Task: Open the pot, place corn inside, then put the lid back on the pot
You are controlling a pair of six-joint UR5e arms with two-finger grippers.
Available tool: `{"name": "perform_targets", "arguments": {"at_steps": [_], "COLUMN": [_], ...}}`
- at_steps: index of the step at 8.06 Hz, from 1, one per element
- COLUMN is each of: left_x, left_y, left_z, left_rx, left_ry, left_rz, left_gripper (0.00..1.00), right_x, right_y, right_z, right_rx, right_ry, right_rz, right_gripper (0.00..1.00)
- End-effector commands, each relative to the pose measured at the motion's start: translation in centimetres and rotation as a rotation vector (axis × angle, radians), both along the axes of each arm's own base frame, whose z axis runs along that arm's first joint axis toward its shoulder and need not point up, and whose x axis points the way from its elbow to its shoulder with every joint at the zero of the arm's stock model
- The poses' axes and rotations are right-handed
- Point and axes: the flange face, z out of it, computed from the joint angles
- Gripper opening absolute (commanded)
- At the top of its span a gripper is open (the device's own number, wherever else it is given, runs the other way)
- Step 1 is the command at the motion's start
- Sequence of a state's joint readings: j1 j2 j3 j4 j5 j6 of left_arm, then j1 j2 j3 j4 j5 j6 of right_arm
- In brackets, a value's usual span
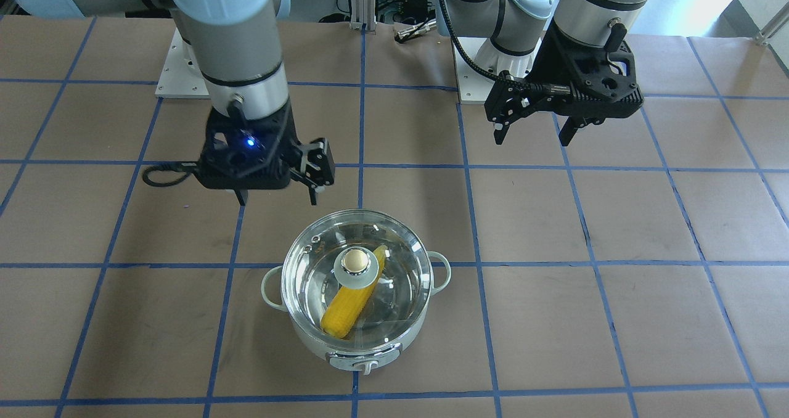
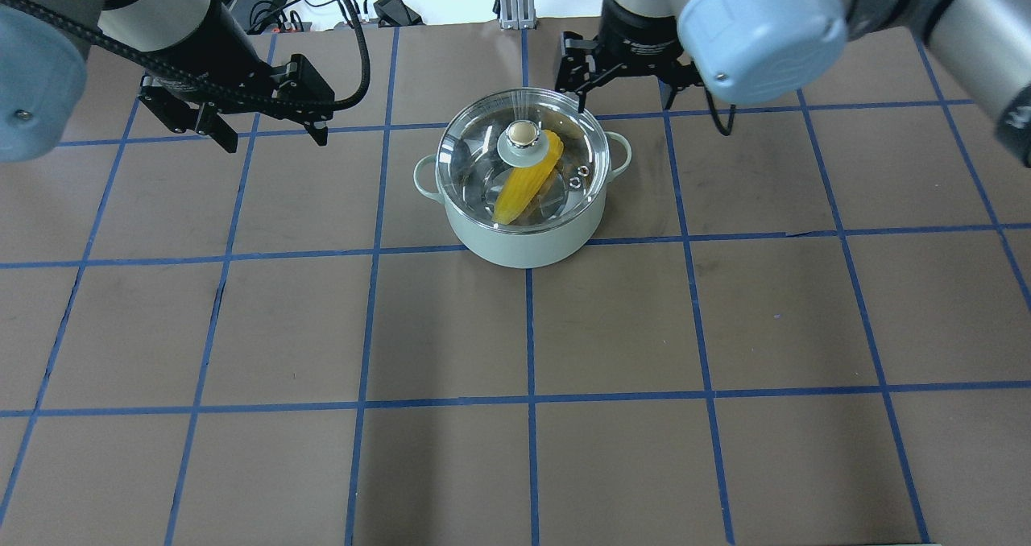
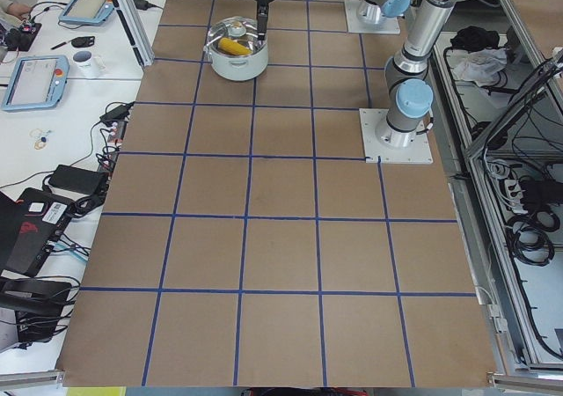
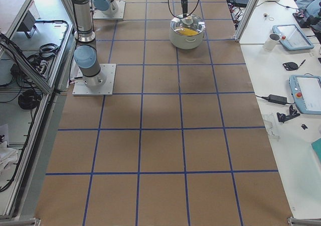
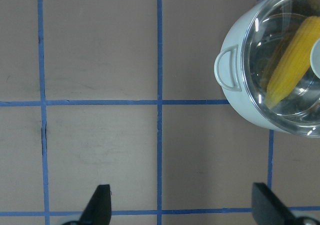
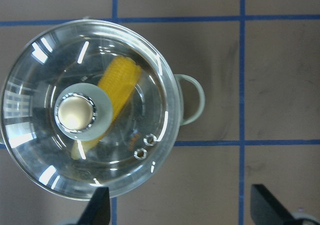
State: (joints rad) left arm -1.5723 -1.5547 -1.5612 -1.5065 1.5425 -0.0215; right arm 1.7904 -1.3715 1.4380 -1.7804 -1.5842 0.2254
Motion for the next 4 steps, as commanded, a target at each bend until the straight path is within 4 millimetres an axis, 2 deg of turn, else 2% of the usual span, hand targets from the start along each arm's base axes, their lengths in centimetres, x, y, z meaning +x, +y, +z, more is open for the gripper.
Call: {"name": "perform_targets", "arguments": {"at_steps": [1, 2, 4], "left_x": [0.5, 0.8, 0.7], "left_y": [0.3, -0.3, -0.8], "left_z": [-0.4, -1.1, -3.4], "left_rx": [0.044, 0.056, 0.091], "left_ry": [-0.007, -0.008, -0.002], "left_rz": [0.008, 0.011, 0.017], "left_gripper": [1.00, 1.00, 1.00], "right_x": [-8.6, -10.8, -11.3], "right_y": [4.8, 4.8, 5.3], "right_z": [2.8, 2.7, 3.3], "right_rx": [0.086, 0.098, 0.087], "right_ry": [0.013, 0.017, 0.023], "right_rz": [-0.009, 0.008, 0.003], "right_gripper": [1.00, 1.00, 1.00]}}
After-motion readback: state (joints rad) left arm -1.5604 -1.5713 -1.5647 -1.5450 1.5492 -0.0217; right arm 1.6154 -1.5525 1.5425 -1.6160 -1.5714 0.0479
